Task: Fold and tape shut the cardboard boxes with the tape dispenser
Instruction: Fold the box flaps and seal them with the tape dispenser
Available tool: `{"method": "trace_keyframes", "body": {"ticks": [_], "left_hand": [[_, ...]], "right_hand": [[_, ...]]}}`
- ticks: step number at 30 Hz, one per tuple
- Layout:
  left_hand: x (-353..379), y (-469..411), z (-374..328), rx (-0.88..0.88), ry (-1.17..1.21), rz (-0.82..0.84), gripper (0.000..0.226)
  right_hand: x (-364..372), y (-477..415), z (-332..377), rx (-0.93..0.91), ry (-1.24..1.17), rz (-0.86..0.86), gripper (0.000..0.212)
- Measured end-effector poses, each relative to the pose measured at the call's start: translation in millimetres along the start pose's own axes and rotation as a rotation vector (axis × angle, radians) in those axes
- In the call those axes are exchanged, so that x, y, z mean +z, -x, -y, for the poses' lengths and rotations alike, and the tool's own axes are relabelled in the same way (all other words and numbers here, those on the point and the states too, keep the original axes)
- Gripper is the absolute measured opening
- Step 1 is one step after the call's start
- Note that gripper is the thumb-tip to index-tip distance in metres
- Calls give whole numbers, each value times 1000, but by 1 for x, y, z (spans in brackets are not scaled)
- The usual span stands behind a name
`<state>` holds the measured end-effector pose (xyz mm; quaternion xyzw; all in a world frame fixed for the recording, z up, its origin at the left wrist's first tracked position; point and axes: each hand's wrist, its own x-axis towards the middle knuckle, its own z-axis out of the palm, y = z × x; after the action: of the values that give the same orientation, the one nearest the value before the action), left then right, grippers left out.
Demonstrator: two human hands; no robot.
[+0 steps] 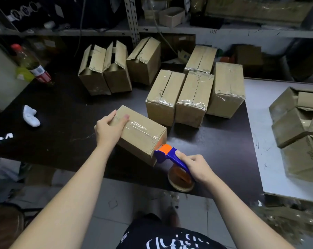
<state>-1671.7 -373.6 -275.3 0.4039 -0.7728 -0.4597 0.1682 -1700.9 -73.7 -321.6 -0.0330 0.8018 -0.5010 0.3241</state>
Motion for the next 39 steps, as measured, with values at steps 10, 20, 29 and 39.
{"method": "trace_keyframes", "body": {"ticks": [10, 20, 29, 39], "left_hand": [[-22, 2, 11, 42, -99, 117, 75], [-27, 45, 28, -113, 26, -358, 58], [-56, 47, 37, -43, -160, -158, 50], [-84, 31, -2, 99, -158, 128, 57]], "right_hand": [[-3, 5, -10, 19, 40, -312, 62], [18, 9, 15, -118, -189, -369, 43], [54, 8, 59, -212, -179, -282, 26], [92, 37, 117, -287, -9, -317, 35]]}}
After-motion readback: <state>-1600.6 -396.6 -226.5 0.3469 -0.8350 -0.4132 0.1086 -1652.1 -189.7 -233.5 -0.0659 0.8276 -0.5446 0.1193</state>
